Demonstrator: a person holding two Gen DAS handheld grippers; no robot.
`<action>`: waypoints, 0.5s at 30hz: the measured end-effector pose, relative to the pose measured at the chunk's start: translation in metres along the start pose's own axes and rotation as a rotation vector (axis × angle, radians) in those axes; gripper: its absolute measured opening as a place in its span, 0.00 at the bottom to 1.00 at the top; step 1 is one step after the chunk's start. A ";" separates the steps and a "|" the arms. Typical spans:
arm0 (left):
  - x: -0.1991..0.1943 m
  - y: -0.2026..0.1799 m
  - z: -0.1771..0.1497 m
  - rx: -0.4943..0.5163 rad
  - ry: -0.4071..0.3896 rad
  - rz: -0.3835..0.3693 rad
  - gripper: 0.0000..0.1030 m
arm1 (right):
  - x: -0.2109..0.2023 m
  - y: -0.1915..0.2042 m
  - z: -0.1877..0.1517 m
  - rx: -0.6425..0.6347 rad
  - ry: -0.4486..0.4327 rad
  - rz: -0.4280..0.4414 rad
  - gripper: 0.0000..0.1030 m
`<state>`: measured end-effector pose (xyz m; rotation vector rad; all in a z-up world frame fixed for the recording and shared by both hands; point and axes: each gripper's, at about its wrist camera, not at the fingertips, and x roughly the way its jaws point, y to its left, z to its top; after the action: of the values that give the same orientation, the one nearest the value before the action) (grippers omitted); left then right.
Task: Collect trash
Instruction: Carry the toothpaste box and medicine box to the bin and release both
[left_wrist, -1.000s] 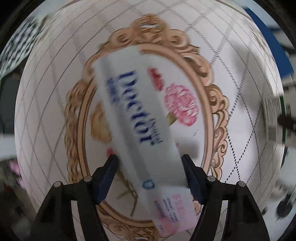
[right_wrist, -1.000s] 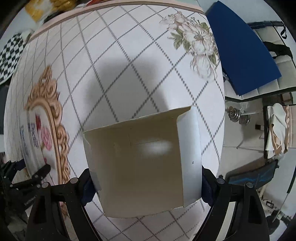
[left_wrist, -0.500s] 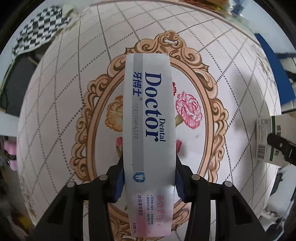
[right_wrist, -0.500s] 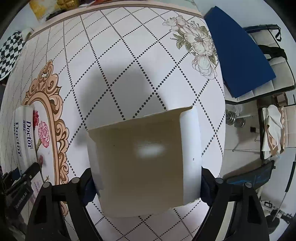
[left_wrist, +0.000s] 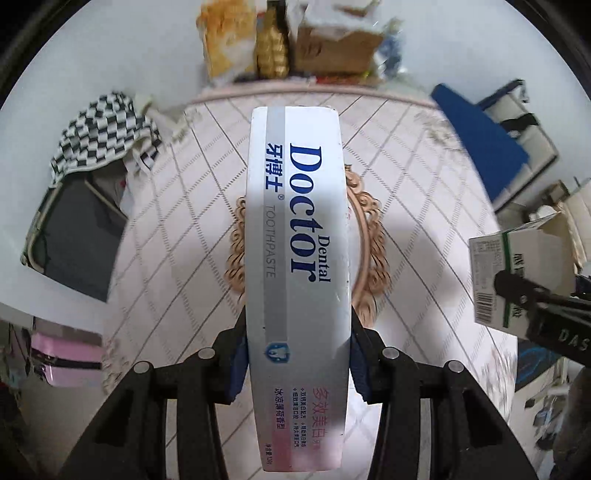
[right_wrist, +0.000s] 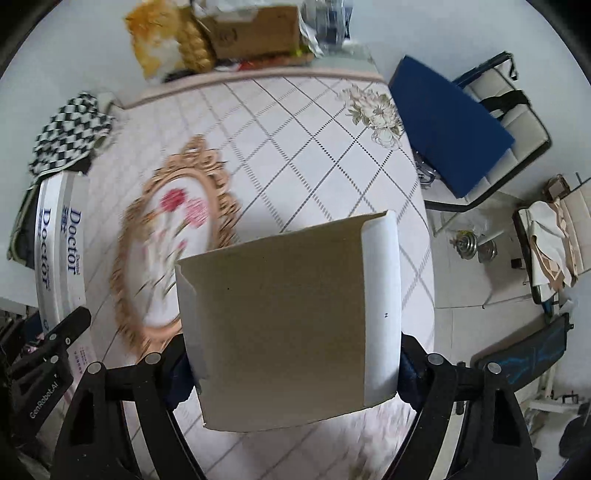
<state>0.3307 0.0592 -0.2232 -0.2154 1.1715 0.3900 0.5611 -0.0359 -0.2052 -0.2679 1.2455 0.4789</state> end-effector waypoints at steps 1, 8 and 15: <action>-0.014 0.006 -0.015 0.011 -0.019 -0.008 0.41 | -0.015 0.008 -0.013 0.003 -0.013 0.001 0.84; -0.090 0.030 -0.108 0.087 -0.084 -0.100 0.41 | -0.118 0.041 -0.151 0.081 -0.110 0.021 0.84; -0.128 0.067 -0.218 0.148 -0.025 -0.178 0.41 | -0.175 0.078 -0.316 0.161 -0.105 0.034 0.84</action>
<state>0.0759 0.0175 -0.1849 -0.1841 1.1415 0.1486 0.2163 -0.1448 -0.1303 -0.0847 1.1798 0.4141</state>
